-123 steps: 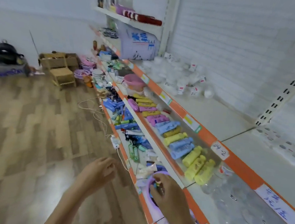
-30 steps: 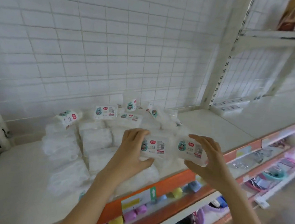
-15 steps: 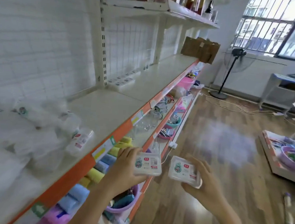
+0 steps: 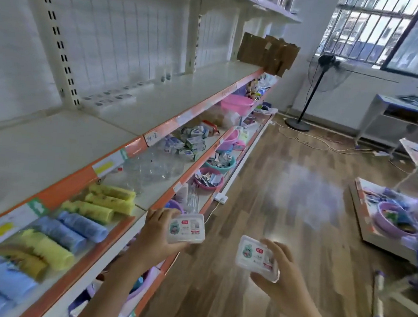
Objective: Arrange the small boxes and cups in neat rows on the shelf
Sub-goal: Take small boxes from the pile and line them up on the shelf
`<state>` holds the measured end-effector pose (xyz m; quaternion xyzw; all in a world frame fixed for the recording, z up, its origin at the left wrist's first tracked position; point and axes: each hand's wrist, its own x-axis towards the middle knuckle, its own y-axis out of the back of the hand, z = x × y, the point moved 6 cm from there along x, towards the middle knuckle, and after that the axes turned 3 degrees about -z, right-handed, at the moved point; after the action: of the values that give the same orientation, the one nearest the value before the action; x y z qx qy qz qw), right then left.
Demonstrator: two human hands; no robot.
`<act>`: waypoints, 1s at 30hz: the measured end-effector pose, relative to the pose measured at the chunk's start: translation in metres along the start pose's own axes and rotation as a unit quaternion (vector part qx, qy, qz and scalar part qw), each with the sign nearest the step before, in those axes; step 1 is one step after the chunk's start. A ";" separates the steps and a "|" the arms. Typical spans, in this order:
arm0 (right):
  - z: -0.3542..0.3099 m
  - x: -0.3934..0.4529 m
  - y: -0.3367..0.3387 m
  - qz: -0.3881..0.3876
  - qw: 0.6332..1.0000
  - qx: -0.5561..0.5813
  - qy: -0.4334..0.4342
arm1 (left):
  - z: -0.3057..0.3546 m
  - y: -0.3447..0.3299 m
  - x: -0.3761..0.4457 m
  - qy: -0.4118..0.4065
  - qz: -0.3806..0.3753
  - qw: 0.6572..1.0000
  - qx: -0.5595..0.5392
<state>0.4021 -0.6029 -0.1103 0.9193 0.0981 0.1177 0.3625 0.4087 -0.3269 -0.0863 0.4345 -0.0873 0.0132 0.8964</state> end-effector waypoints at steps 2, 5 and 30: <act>0.016 0.013 0.004 -0.017 1.000 0.001 -0.022 | 0.002 -0.011 0.017 0.012 0.002 1.000 -0.001; 0.033 0.043 0.010 -0.030 0.999 -0.001 -0.038 | 0.006 -0.021 0.049 0.016 0.010 1.000 0.000; -0.065 0.563 -0.018 -0.142 0.948 0.012 0.284 | -0.115 0.129 0.398 0.119 0.205 0.968 0.077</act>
<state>0.9182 -0.3987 0.0057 0.8288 0.3275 0.3200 0.3215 0.8046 -0.1775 0.0113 0.4703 -0.0656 0.2549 0.8424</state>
